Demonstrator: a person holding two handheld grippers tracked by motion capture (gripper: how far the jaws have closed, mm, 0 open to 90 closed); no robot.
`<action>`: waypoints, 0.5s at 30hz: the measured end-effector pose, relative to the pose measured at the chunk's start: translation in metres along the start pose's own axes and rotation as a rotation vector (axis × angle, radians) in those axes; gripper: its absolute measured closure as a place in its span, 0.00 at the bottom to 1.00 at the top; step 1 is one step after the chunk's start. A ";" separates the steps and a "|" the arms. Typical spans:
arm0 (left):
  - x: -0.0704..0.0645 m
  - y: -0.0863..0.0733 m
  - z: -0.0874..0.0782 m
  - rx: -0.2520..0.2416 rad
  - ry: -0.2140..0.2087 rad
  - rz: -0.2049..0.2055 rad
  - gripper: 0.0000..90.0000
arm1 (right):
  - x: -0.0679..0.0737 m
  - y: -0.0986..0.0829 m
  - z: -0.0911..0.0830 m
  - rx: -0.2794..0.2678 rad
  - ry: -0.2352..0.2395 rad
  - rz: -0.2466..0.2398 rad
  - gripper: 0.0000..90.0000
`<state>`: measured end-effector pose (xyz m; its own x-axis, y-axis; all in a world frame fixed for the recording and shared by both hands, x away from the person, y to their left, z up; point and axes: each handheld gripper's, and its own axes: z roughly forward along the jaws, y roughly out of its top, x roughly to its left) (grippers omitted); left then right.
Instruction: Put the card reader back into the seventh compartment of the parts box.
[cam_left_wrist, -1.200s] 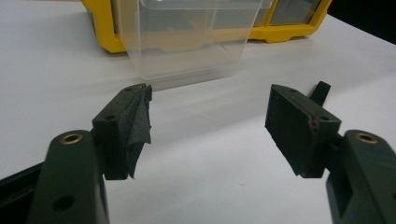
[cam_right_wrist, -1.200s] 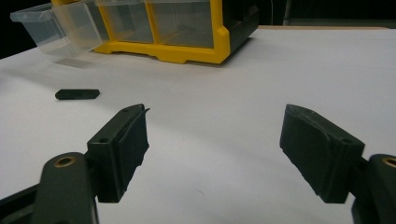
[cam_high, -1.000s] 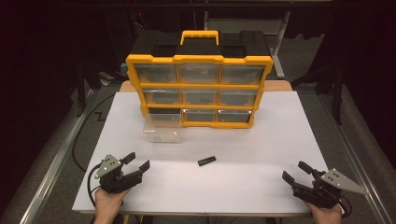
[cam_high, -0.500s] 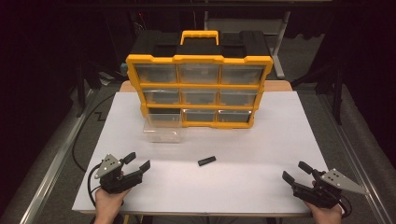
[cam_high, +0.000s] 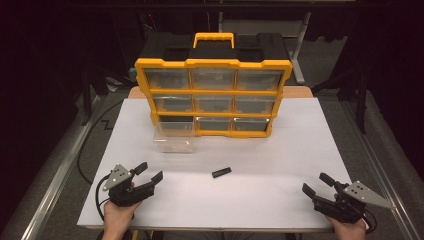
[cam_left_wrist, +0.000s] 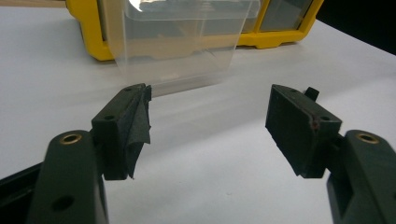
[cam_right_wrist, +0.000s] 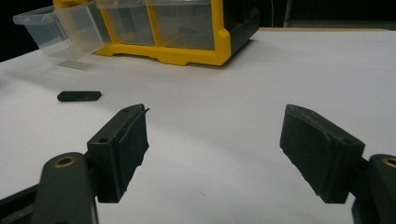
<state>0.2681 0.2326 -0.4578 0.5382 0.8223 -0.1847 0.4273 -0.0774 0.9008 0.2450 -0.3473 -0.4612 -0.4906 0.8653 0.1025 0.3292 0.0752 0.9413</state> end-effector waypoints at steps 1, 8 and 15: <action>-0.001 0.000 0.001 -0.001 -0.002 0.002 0.35 | 0.000 0.000 0.000 0.000 0.000 0.000 0.27; -0.006 0.003 0.005 0.004 -0.014 0.021 0.35 | 0.000 0.000 0.000 -0.001 -0.001 -0.001 0.27; -0.011 0.005 0.009 0.002 -0.023 0.031 0.35 | 0.000 0.000 0.000 -0.003 0.004 0.002 0.27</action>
<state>0.2711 0.2185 -0.4547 0.5681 0.8061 -0.1654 0.4114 -0.1041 0.9055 0.2450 -0.3473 -0.4611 -0.4929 0.8636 0.1059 0.3276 0.0714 0.9421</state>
